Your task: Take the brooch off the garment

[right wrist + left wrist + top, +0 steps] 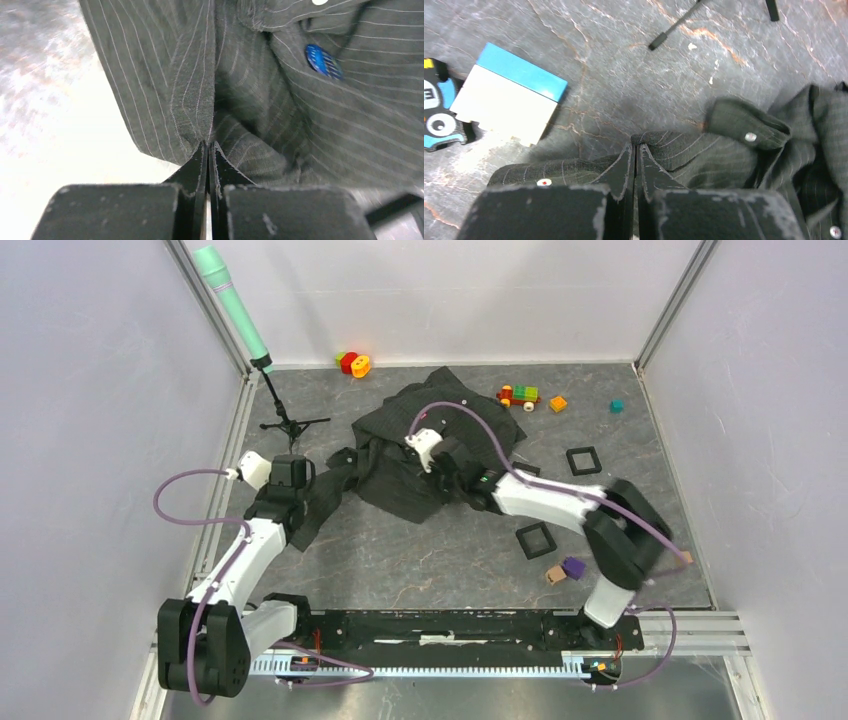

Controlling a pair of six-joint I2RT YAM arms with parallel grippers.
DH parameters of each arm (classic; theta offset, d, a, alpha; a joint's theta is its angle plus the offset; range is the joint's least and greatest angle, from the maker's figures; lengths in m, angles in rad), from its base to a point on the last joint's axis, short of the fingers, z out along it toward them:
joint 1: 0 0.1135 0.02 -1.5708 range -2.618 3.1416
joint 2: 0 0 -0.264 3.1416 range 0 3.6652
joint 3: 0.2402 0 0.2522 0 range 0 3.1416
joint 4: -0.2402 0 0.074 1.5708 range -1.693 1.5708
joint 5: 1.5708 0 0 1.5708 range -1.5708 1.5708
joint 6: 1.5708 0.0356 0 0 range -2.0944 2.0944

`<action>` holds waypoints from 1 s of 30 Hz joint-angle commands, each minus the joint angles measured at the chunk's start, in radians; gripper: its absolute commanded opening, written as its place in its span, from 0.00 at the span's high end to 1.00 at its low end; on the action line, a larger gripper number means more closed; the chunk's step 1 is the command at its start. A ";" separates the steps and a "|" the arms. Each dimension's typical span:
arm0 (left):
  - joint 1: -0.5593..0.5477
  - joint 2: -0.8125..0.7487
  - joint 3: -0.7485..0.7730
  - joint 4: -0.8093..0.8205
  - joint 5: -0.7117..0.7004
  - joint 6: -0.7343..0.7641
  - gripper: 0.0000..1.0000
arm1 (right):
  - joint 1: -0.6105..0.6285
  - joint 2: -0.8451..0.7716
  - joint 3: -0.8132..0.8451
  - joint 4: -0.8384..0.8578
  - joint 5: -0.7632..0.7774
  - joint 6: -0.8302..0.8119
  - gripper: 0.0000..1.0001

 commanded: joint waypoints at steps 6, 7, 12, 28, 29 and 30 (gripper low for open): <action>0.019 0.021 0.107 -0.042 -0.129 -0.036 0.98 | -0.002 -0.450 -0.300 -0.046 -0.151 0.016 1.00; 0.018 0.023 0.112 -0.039 -0.128 -0.034 0.98 | 0.001 -0.469 -0.325 -0.033 -0.244 0.028 1.00; 0.009 0.051 0.131 0.039 -0.002 0.010 0.98 | 0.157 -0.453 -0.280 -0.109 -0.476 -0.006 1.00; -0.219 0.182 0.192 0.156 0.395 0.409 0.12 | 0.064 -0.667 -0.397 -0.270 0.031 0.147 0.26; -0.241 0.169 0.172 0.178 0.436 0.417 0.05 | 0.041 -0.689 -0.419 -0.247 0.053 0.177 0.26; -0.266 0.162 0.151 0.217 0.482 0.427 0.03 | 0.021 -0.707 -0.448 -0.215 0.078 0.219 0.25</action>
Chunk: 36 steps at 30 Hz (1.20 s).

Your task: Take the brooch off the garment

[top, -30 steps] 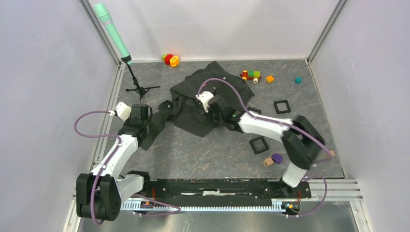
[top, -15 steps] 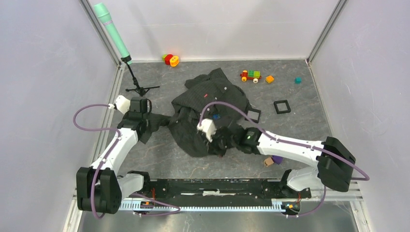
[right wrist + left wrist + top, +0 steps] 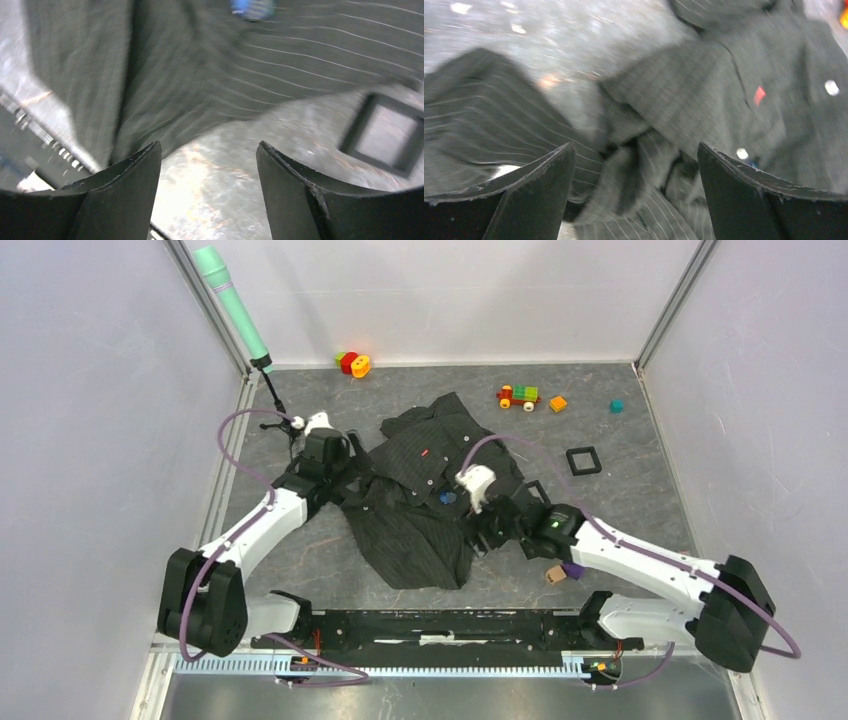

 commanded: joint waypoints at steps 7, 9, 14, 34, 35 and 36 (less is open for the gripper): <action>-0.095 0.097 -0.042 0.241 0.412 0.083 0.07 | -0.088 -0.032 -0.213 0.346 0.201 0.339 0.25; -0.093 0.148 -0.025 0.251 0.410 0.078 0.08 | -0.087 0.001 -0.232 0.407 0.191 0.360 0.26; -0.056 0.263 0.018 0.280 0.423 0.059 0.13 | -0.091 0.069 -0.279 0.560 0.217 0.405 0.37; 0.019 0.068 0.344 0.026 0.330 0.084 0.98 | -0.347 0.018 0.165 0.257 0.272 0.189 1.00; 0.014 0.041 0.344 0.022 0.329 0.083 0.98 | -0.350 0.004 0.184 0.243 0.269 0.177 1.00; 0.007 0.018 0.345 0.007 0.318 0.084 0.98 | -0.351 -0.008 0.205 0.230 0.267 0.164 1.00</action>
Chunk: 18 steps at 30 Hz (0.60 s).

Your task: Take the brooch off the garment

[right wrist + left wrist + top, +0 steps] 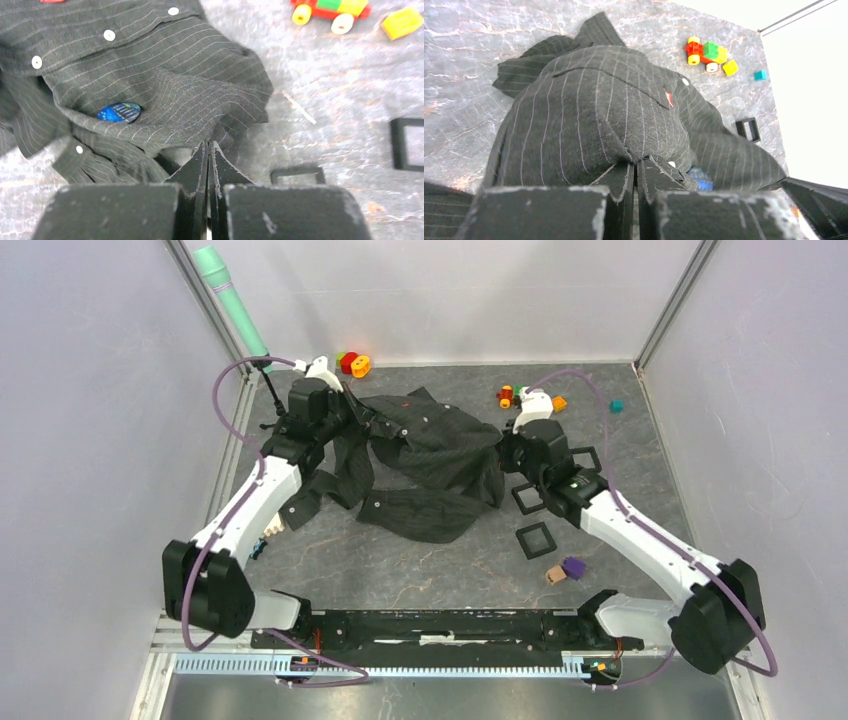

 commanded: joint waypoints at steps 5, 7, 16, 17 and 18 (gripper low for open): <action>-0.023 -0.229 0.023 -0.165 -0.125 0.041 0.98 | -0.018 -0.107 0.150 -0.154 -0.119 -0.107 1.00; -0.023 -0.289 0.008 -0.196 -0.181 0.044 0.98 | -0.017 -0.122 0.155 -0.186 -0.220 -0.112 1.00; -0.015 -0.299 0.077 -0.251 -0.203 0.043 0.98 | -0.025 -0.147 0.196 -0.332 -0.171 -0.184 0.58; -0.015 -0.285 0.084 -0.247 -0.159 0.043 0.98 | -0.024 -0.141 0.164 -0.298 -0.291 -0.195 0.45; -0.015 -0.273 0.090 -0.246 -0.136 0.043 0.98 | -0.024 -0.131 0.131 -0.253 -0.388 -0.194 0.37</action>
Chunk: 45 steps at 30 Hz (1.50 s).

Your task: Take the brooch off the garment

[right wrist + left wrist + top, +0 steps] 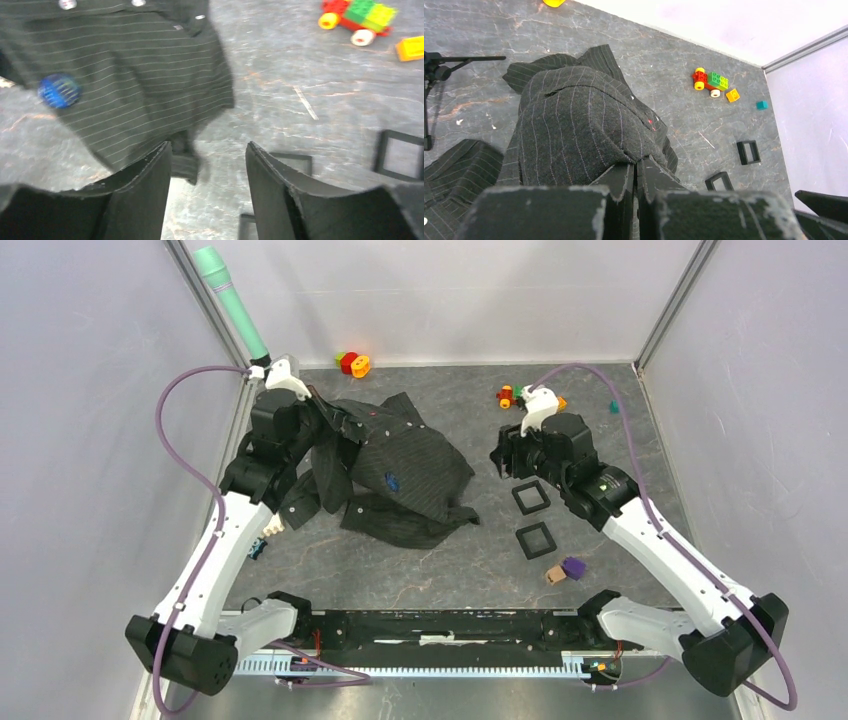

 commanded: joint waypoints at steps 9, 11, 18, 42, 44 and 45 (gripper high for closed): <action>0.006 0.057 0.003 -0.010 0.030 0.016 0.98 | 0.272 0.231 -0.126 0.233 -0.189 -0.084 0.13; 0.007 0.047 -0.015 -0.012 -0.015 -0.008 0.98 | 0.294 0.297 -0.123 0.258 -0.124 -0.070 0.15; 0.014 0.039 -0.080 -0.026 -0.110 -0.097 0.98 | 0.303 0.439 -0.160 0.358 -0.012 -0.039 0.53; -0.305 -0.040 -0.372 -0.011 -0.308 0.053 0.21 | 0.141 -0.005 -0.424 0.240 -0.173 -0.019 0.85; -0.370 -0.028 -0.350 -0.021 -0.343 0.060 0.21 | 0.139 -0.016 -0.438 0.257 -0.163 0.011 0.72; -0.406 -0.015 -0.335 -0.026 -0.360 0.059 0.21 | 0.138 -0.017 -0.441 0.265 -0.164 0.020 0.53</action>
